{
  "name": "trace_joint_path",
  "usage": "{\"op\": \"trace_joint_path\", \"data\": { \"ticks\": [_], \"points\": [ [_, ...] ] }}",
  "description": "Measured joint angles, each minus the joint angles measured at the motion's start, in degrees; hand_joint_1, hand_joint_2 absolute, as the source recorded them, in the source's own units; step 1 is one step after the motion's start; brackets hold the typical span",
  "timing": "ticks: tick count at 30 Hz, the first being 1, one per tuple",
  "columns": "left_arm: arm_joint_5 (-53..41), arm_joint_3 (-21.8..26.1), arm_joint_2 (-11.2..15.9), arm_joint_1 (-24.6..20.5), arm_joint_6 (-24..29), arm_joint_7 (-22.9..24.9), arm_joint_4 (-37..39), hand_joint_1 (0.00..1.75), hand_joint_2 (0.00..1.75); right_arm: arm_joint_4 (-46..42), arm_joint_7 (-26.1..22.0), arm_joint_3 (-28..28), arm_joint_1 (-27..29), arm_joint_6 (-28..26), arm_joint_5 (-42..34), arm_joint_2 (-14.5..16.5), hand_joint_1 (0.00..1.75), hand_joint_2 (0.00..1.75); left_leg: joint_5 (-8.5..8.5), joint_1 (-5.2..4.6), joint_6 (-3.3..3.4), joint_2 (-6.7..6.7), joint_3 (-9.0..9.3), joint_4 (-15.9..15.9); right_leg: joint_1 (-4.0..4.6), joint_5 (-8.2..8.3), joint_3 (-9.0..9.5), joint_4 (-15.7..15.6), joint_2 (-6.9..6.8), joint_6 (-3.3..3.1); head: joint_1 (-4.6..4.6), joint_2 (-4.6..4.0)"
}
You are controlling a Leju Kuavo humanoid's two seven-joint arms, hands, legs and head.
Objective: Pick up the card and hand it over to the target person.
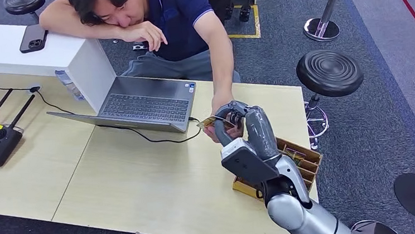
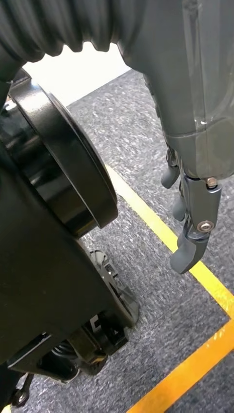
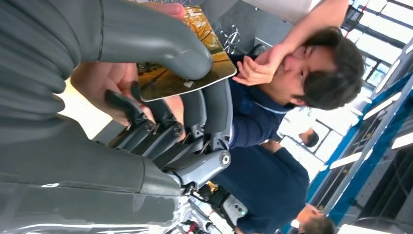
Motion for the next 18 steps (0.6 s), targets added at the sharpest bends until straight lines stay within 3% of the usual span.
{"op": "trace_joint_path", "data": {
  "ticks": [2, 3, 5, 9, 18],
  "points": [
    [0.23, 0.49, 0.07, 0.10, -0.65, -0.22, 0.13, 0.00, 0.00, -0.49, 0.04, -0.60, 0.61, -0.16, -0.30, -0.42, 0.11, 1.75, 0.01, 0.00, 0.00, 0.01, 0.01, -0.02, 0.00, 0.01, 0.00, -0.02, 0.01, -0.01, 0.00, 0.00],
    [0.30, 0.65, 0.10, 0.13, -0.95, -0.22, 0.17, 0.00, 0.00, -0.65, -0.01, -0.83, 0.81, -0.28, -0.48, -0.52, 0.00, 1.75, 0.01, 0.00, 0.00, 0.02, 0.01, -0.02, 0.00, 0.02, 0.01, -0.02, 0.01, -0.01, 0.00, 0.00],
    [0.32, 0.86, 0.02, 0.19, -1.13, -0.46, 0.09, 0.00, 0.00, -1.37, 0.03, -1.60, 1.35, -0.60, -1.18, -0.97, 0.00, 1.75, 0.02, 0.00, 0.00, 0.03, 0.02, -0.04, 0.01, 0.03, 0.01, -0.04, 0.02, -0.02, 0.00, 0.00],
    [0.42, 1.59, -0.20, 0.07, -0.93, -1.10, 0.01, 0.00, 0.00, -4.52, 0.40, -3.98, 3.00, -1.72, -2.38, -3.15, 0.00, 0.00, 0.04, 0.00, 0.00, 0.04, 0.03, -0.07, 0.01, 0.06, 0.02, -0.07, 0.04, -0.04, 0.00, 0.00],
    [1.41, 4.55, 0.10, 1.05, 0.31, -2.43, 0.13, 0.00, 0.00, -16.52, 3.19, -14.78, 12.22, -6.63, -3.23, -12.27, 0.00, 0.00, -0.02, -0.01, 0.00, -0.10, -0.05, 0.06, -0.02, -0.06, -0.01, 0.06, -0.11, 0.03, 0.00, 0.00]
  ]
}}
